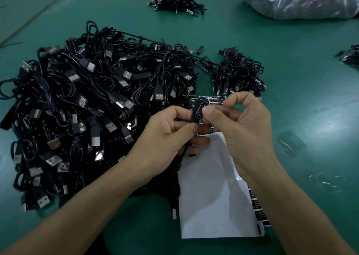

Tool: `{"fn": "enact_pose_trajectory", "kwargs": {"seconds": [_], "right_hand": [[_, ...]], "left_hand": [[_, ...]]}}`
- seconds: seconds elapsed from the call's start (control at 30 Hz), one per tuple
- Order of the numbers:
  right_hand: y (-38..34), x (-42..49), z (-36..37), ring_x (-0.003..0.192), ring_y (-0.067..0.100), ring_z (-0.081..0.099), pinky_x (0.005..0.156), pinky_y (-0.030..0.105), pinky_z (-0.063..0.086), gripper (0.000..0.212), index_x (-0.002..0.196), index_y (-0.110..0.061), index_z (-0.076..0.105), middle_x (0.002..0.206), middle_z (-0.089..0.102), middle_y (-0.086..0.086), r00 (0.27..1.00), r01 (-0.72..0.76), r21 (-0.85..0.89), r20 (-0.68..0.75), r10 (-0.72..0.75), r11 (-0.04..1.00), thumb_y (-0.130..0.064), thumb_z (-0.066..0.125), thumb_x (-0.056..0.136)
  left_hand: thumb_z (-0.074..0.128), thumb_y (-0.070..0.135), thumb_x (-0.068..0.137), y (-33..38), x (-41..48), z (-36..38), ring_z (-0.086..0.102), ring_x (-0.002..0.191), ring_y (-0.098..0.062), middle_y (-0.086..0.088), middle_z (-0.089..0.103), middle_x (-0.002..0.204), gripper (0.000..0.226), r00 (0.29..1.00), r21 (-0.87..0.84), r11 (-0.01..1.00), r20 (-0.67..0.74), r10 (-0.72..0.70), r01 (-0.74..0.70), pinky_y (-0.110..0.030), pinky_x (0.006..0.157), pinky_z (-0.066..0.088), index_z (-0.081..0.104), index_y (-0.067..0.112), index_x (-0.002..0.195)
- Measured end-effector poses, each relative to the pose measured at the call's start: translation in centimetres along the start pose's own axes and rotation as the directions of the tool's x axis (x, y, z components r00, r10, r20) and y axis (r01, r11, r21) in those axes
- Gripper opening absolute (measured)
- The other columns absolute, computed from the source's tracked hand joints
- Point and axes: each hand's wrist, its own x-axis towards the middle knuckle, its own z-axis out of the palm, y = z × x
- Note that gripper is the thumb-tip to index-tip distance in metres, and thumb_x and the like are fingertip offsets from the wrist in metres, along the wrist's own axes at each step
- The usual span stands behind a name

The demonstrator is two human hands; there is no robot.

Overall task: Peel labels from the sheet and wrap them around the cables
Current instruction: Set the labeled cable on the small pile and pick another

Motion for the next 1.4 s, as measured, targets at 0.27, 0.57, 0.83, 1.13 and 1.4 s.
{"fn": "enact_pose_trajectory", "kwargs": {"seconds": [0.27,0.57,0.83,1.13,1.4], "right_hand": [[0.19,-0.08,0.18,0.065,0.012,0.070,0.065,0.021,0.055,0.034,0.083,-0.018,0.049,0.071,0.075,0.002,0.999,0.047,-0.034,-0.024,-0.048,0.998,0.003,0.077,0.082],[0.30,-0.05,0.25,0.062,0.009,0.068,0.062,0.019,0.054,0.034,0.079,-0.017,0.049,0.068,0.073,-0.003,0.998,0.058,-0.059,-0.028,-0.060,0.997,0.003,0.077,0.082],[0.51,-0.03,0.29,0.059,0.008,0.068,0.059,0.019,0.053,0.035,0.077,-0.017,0.049,0.068,0.073,-0.002,0.998,0.050,-0.065,-0.024,-0.051,0.997,0.002,0.077,0.082],[0.59,-0.13,0.47,0.063,0.012,0.071,0.061,0.021,0.054,0.035,0.076,-0.017,0.048,0.071,0.075,-0.003,0.994,0.084,-0.164,-0.052,-0.093,0.983,-0.001,0.079,0.081],[0.62,-0.31,0.70,0.069,0.021,0.073,0.071,0.043,0.062,0.038,0.073,-0.021,0.048,0.073,0.076,-0.001,0.990,0.101,-0.252,-0.073,-0.122,0.963,-0.005,0.081,0.080]], "left_hand": [[0.059,0.006,0.096,-0.07,-0.05,0.08,0.076,0.078,-0.022,-0.009,0.078,0.091,0.003,1.000,0.010,1.000,-0.009,0.006,-0.006,-0.028,0.066,0.062,0.057,0.006,0.098],[0.056,0.002,0.098,-0.14,0.00,0.07,0.076,0.075,-0.023,-0.012,0.078,0.092,0.004,1.000,0.025,1.000,-0.019,0.002,-0.001,-0.027,0.062,0.060,0.055,0.006,0.097],[0.053,0.000,0.100,-0.02,-0.06,0.17,0.075,0.071,-0.022,-0.012,0.078,0.091,0.003,1.000,0.012,1.000,-0.022,-0.004,0.004,-0.029,0.061,0.060,0.052,0.000,0.102],[0.054,0.002,0.100,-0.10,0.02,0.12,0.076,0.073,-0.023,-0.009,0.078,0.090,0.003,1.000,0.035,0.999,-0.024,-0.007,0.008,-0.028,0.060,0.061,0.052,0.002,0.102],[0.054,0.004,0.100,-0.16,-0.04,0.02,0.077,0.080,-0.028,-0.010,0.078,0.092,0.003,1.000,0.038,0.999,-0.020,-0.015,0.016,-0.024,0.058,0.057,0.054,0.006,0.099]]}}
